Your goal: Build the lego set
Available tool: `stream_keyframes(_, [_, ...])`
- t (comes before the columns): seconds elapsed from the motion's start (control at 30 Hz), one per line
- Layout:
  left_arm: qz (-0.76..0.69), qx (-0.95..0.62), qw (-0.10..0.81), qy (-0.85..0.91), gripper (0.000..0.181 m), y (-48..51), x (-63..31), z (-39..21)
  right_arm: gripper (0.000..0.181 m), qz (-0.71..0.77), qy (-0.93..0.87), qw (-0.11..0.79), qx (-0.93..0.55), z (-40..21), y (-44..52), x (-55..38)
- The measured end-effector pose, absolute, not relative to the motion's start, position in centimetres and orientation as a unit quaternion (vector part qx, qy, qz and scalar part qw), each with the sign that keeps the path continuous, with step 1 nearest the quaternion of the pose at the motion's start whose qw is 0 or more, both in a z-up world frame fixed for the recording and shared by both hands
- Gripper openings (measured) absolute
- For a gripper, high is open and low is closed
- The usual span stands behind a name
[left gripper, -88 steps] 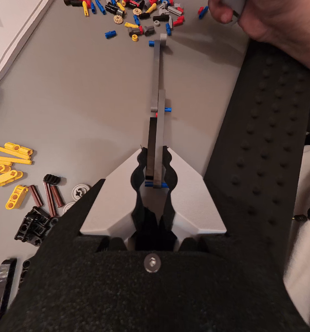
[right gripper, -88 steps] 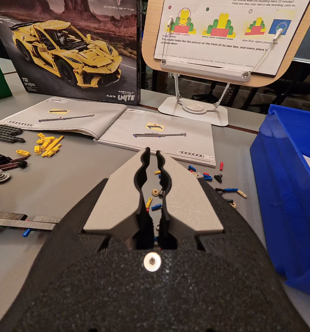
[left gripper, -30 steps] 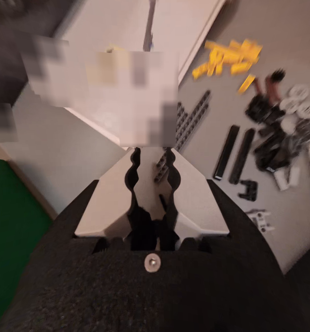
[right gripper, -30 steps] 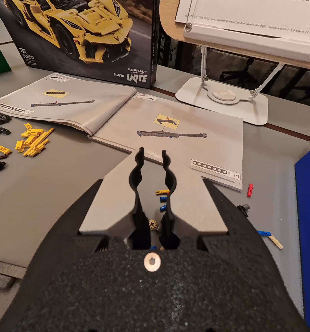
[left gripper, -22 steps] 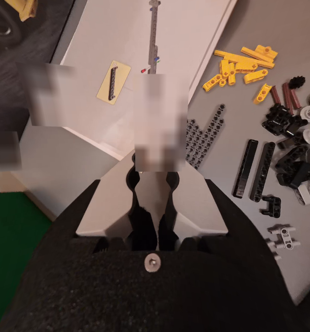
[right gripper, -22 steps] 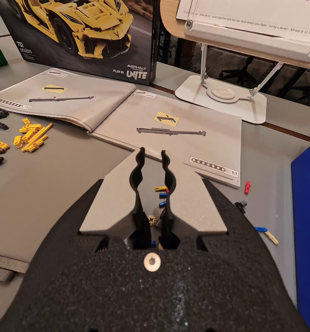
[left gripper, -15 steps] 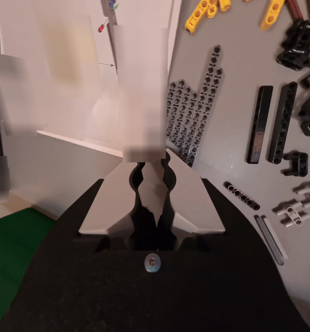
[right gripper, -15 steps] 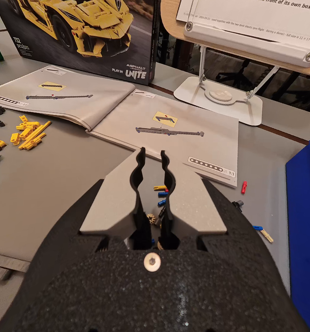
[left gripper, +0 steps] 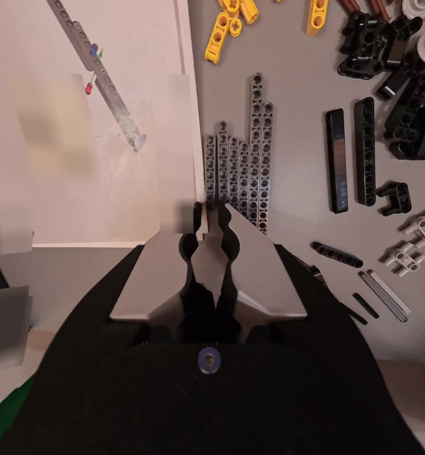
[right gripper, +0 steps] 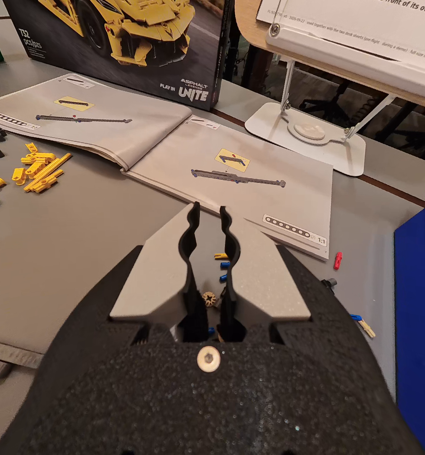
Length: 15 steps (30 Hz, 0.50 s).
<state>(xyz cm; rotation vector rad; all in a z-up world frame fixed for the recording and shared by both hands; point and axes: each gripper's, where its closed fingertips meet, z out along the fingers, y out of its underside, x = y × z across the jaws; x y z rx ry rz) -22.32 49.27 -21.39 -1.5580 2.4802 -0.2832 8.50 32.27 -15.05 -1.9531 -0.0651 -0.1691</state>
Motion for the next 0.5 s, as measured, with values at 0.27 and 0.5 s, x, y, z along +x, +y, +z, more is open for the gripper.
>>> stream_keyframes(0.27, [-0.084,-0.509,0.087,0.852,0.005,48.8,-22.0,-21.3,0.016,-0.075,-0.037,0.549,-0.831,-15.5,32.4,8.3])
stream_keyframes(0.5, [-0.028,-0.554,0.144,0.819,0.005,52.1,-22.2,-17.2,0.014,-0.079,-0.025,0.563,-0.822,-14.4,32.4,8.7])
